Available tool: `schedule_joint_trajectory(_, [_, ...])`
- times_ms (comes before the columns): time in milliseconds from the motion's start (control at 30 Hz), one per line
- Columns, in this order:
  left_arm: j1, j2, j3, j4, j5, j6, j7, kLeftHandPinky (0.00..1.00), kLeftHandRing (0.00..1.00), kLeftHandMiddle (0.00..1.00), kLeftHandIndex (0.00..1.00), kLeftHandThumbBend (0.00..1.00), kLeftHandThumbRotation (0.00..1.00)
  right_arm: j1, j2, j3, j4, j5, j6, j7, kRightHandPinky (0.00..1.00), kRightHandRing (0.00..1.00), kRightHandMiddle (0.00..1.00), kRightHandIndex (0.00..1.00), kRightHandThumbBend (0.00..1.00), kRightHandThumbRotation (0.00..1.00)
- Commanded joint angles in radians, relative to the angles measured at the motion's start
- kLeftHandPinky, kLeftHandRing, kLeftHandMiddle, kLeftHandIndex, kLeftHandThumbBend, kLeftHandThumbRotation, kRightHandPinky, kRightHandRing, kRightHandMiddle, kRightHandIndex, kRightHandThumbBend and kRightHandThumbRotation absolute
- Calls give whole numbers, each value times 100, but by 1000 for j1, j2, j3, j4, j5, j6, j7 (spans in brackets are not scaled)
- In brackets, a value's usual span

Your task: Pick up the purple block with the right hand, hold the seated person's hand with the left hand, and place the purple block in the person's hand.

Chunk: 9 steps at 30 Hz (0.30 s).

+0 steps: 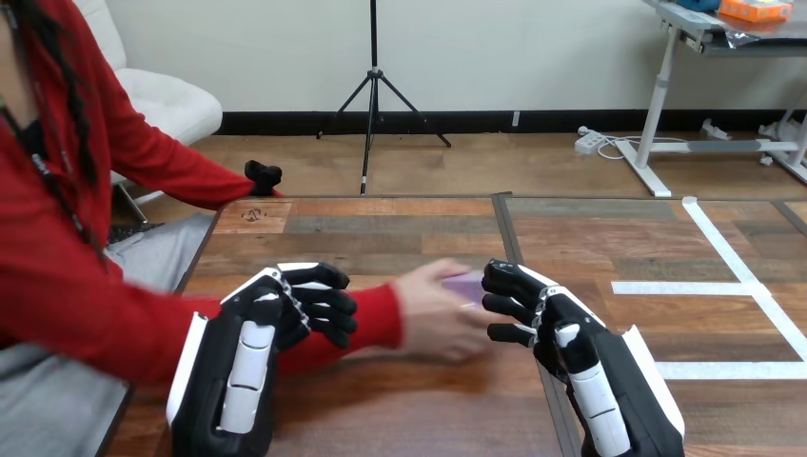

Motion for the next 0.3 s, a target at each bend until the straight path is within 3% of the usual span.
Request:
schedule_joint_trajectory(0, [-35, -26, 10, -33, -9, -8, 0, 40, 48, 52, 56, 60, 94, -31, -5, -15, -63, 12, 8, -4, 77, 82, 84, 82, 78, 100])
schedule_joint_trajectory(267, [-33, -27, 13, -39, -18, 1, -7, 39, 47, 51, 55, 59, 93, -32, -7, -22, -64, 11, 16, -7, 76, 80, 82, 81, 79, 100])
